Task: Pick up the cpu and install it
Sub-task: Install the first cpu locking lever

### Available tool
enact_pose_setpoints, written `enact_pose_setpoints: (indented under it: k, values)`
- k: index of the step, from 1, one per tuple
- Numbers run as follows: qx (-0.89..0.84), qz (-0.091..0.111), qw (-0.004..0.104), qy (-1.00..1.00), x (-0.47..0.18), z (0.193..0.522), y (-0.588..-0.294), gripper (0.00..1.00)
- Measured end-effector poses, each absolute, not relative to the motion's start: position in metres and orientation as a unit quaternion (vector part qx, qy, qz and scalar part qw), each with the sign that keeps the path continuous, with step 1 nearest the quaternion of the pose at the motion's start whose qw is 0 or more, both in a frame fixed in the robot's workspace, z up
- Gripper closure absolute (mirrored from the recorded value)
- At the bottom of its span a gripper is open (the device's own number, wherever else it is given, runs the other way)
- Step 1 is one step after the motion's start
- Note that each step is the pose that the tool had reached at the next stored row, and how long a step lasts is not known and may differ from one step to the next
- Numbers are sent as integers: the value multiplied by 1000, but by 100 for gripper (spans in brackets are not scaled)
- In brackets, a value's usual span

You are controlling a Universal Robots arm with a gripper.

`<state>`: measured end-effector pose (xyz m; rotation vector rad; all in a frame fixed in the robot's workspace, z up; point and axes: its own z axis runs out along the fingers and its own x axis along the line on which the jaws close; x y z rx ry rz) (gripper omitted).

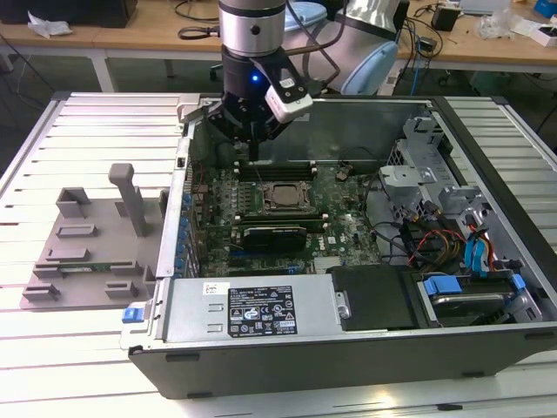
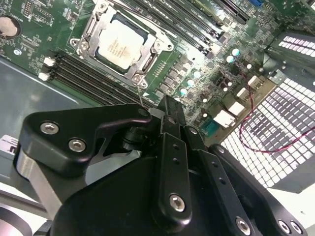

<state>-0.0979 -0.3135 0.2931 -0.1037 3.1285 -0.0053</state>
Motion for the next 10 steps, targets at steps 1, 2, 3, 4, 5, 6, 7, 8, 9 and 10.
enact_pose_setpoints:
  k: [1, 2, 3, 4, 5, 6, 7, 8, 9, 10]
  values:
    - [-33, -2, 6, 999, -99, 293, -314, 89]
    - [-33, -2, 6, 999, -100, 293, -314, 89]
    - [-33, -2, 6, 999, -101, 293, -314, 89]
    - [-33, -2, 6, 999, -102, 293, -314, 89]
    - [-33, -2, 6, 999, -103, 293, -314, 89]
    - [-33, -2, 6, 999, -105, 293, -314, 89]
    - [-33, -2, 6, 999, -107, 292, -314, 89]
    - [-33, -2, 6, 999, -108, 292, -314, 89]
    - [-33, -2, 6, 999, -108, 292, -313, 89]
    - [-33, -2, 6, 999, -109, 292, -314, 89]
